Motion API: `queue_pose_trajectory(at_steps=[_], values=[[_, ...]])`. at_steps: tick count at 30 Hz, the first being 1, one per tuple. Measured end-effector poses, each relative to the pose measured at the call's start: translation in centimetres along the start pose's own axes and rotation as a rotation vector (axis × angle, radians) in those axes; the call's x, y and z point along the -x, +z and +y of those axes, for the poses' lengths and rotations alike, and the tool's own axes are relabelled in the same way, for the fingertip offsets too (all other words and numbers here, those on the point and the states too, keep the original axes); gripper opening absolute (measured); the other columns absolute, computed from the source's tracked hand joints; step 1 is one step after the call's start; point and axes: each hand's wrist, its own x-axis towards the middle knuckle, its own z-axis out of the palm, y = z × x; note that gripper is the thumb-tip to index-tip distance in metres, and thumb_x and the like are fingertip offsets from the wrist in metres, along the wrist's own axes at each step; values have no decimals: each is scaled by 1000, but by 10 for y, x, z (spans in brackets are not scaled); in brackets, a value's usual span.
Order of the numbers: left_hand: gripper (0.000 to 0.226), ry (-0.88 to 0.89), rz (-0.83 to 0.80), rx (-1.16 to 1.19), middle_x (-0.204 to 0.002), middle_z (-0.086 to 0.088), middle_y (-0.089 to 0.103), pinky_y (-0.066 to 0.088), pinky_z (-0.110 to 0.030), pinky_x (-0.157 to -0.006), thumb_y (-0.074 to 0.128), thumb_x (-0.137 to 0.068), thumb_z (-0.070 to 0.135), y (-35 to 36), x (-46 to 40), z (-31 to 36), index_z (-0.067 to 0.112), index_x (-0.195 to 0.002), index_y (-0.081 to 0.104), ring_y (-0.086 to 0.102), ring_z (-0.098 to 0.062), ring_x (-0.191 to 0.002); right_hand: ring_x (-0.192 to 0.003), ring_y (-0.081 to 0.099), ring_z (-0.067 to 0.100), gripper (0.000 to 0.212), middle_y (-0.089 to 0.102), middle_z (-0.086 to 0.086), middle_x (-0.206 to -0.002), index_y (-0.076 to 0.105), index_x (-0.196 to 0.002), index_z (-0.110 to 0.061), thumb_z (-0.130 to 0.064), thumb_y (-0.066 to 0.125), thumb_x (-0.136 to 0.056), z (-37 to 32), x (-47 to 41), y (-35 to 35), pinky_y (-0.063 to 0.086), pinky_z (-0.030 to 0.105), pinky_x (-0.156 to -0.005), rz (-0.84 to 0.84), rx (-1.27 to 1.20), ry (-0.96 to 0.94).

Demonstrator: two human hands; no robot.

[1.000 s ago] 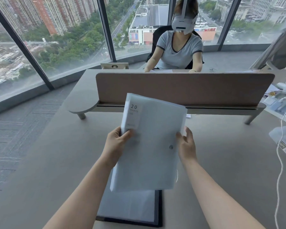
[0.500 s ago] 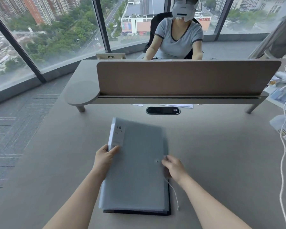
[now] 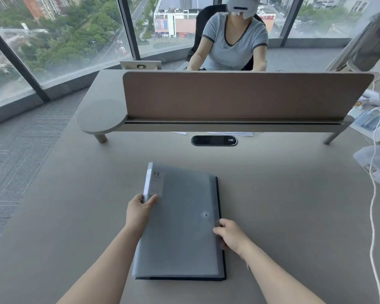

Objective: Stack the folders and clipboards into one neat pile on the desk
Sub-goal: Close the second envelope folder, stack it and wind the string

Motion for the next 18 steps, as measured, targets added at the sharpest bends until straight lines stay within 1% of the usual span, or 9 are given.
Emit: queue_pose_trajectory(at_steps=[4,6,9,11,12,15,16,17,18], values=[[21,71,42,-198,-86,-7,68,49,-35,-65,71,-84,30,7,2,3,13,-91,63,64,-28,-80,-39,40,15,16,47,2,-61,53,-73,-12,-10,58,-88,5,-4,-2,33,19,-40,49,127,1],[25,93,84,-336,-92,-8,64,47,-37,-65,68,-83,32,13,5,3,12,-96,62,62,-29,-84,-35,39,15,20,46,4,-57,48,-69,-14,-14,59,-86,7,-5,-3,30,20,-39,68,192,18],[43,118,143,-555,-115,-10,52,43,-37,-77,66,-81,31,19,12,4,18,-121,57,53,-31,-107,-36,38,15,29,56,6,-60,41,-63,-18,-19,62,-83,7,-4,-5,27,20,-40,99,263,17],[55,209,193,-673,-120,-12,49,40,-40,-87,66,-80,25,23,17,2,19,-132,53,46,-34,-112,-46,43,17,31,58,3,-60,39,-60,-20,-24,63,-80,8,-3,-7,28,23,-47,111,306,1],[55,285,205,-704,-120,-12,51,40,-41,-88,68,-78,21,26,19,2,19,-132,55,46,-35,-111,-51,44,18,31,58,3,-60,39,-60,-20,-26,63,-79,8,-3,-7,29,25,-51,115,324,-1],[46,543,111,-803,-112,-8,61,42,-41,-83,72,-68,16,41,27,-2,20,-114,68,54,-36,-106,-57,44,20,29,55,3,-61,41,-61,-21,-32,63,-76,10,-2,-9,31,29,-57,119,365,2],[45,603,36,-837,-113,-6,63,42,-41,-86,72,-66,19,47,29,-2,22,-111,70,55,-36,-109,-57,44,20,30,53,2,-61,41,-62,-21,-34,63,-76,10,-2,-9,31,30,-58,120,381,2],[46,641,-61,-879,-119,-3,62,41,-42,-93,71,-68,23,54,32,-2,24,-114,69,53,-34,-118,-58,45,21,30,52,1,-62,43,-62,-21,-36,64,-78,9,-1,-8,32,30,-58,120,402,3],[50,658,-167,-939,-132,-1,57,34,-41,-104,70,-72,28,60,36,-2,26,-121,65,46,-32,-130,-59,46,20,31,53,-1,-62,45,-64,-20,-38,64,-80,7,-1,-8,33,30,-58,125,437,2]])
